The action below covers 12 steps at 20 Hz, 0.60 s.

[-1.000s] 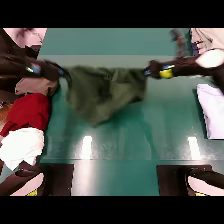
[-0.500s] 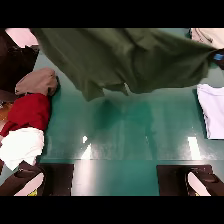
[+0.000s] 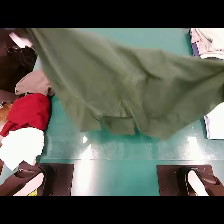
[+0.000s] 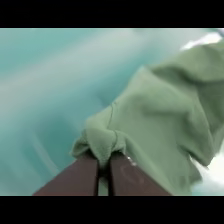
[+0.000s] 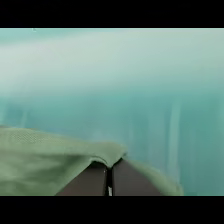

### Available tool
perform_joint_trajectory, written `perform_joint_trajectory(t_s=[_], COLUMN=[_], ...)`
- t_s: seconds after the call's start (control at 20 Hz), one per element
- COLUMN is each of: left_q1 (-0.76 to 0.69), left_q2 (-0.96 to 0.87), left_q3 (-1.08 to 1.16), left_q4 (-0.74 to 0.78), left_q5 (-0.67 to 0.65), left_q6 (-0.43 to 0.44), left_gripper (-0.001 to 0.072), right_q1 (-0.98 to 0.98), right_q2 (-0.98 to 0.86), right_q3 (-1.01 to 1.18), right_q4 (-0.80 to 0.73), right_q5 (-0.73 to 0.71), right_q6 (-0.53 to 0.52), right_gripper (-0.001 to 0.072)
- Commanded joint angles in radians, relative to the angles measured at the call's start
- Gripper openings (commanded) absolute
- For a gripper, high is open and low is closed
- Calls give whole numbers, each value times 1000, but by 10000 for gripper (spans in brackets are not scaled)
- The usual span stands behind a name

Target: Fold the shirts.

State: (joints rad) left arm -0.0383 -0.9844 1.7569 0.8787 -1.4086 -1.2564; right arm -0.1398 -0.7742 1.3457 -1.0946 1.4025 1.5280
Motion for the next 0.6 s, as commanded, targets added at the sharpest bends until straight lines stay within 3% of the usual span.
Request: perform_joint_trajectory(t_s=[0.0,0.15,0.35,0.4,0.45,0.5,0.55], left_q1=[1,1,1,1,4,13,27], left_q2=[-47,-166,-386,-417,-436,-439,-438], left_q3=[-318,-545,-570,-561,-549,-537,-516], left_q4=[5,6,5,5,4,5,6], left_q5=[40,247,460,498,527,541,533], left_q6=[0,81,104,101,78,70,72], left_gripper=[28,28,48,300,557,580,580], right_q1=[60,109,115,114,107,95,72], right_q2=[-179,-372,-554,-577,-594,-603,-602], right_q3=[-32,-105,-117,-117,-117,-117,-117], right_q4=[-2,-7,3,3,7,23,44], right_q5=[69,-93,-330,-363,-387,-390,-384], right_q6=[6,-45,-45,-45,-45,-45,-45], right_gripper=[14,16,18,26,197,450,524])
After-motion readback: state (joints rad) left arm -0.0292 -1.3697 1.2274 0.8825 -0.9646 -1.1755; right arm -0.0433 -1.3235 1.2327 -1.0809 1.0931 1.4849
